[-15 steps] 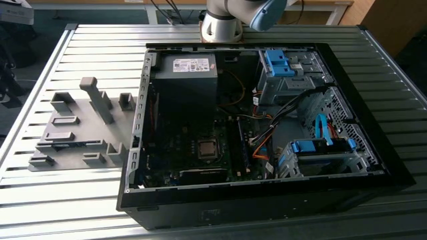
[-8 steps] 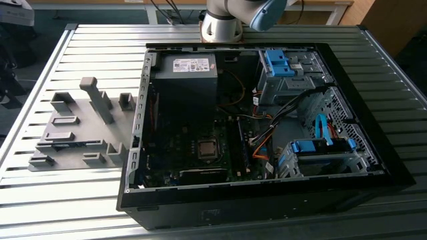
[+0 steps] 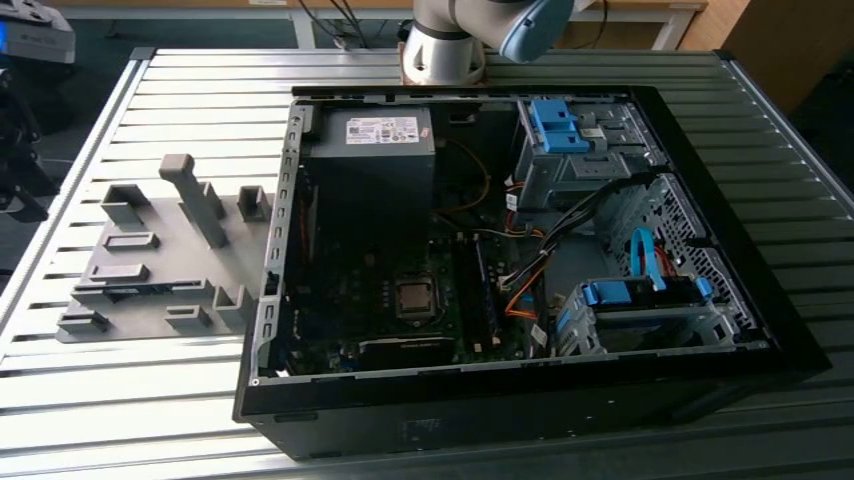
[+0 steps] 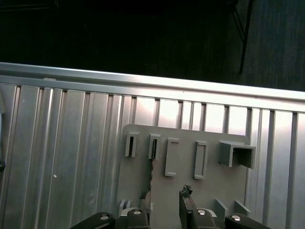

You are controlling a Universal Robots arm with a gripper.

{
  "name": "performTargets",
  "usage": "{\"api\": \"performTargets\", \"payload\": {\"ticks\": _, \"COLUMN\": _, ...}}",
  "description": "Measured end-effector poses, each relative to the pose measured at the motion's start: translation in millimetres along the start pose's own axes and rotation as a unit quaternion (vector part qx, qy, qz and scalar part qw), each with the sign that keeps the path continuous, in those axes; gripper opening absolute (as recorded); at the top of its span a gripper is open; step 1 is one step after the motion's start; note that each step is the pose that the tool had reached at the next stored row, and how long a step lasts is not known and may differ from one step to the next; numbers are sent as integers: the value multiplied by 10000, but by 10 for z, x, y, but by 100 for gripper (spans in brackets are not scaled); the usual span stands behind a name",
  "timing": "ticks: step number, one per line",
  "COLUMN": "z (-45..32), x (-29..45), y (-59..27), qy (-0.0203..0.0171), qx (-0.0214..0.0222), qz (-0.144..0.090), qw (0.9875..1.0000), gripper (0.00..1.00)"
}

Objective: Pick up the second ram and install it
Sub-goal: 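Pick up the second ram and move it above second insertion slot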

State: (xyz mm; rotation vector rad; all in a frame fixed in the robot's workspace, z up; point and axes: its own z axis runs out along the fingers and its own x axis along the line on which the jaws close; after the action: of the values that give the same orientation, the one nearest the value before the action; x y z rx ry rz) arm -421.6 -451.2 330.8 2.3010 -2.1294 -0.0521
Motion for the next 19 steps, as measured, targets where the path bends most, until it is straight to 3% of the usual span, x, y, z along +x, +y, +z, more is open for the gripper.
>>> {"api": "performTargets", "payload": {"ticks": 7, "z": 87, "x": 11, "y": -2, "qy": -3, "qx": 5, "qz": 155, "qw": 9999, "gripper": 38}}
{"api": "performTargets", "payload": {"ticks": 17, "z": 93, "x": 11, "y": -2, "qy": -5, "qx": 7, "qz": 213, "qw": 9998, "gripper": 38}}
{"api": "performTargets", "payload": {"ticks": 19, "z": 103, "x": 11, "y": -3, "qy": -6, "qx": 8, "qz": 219, "qw": 9998, "gripper": 51}}
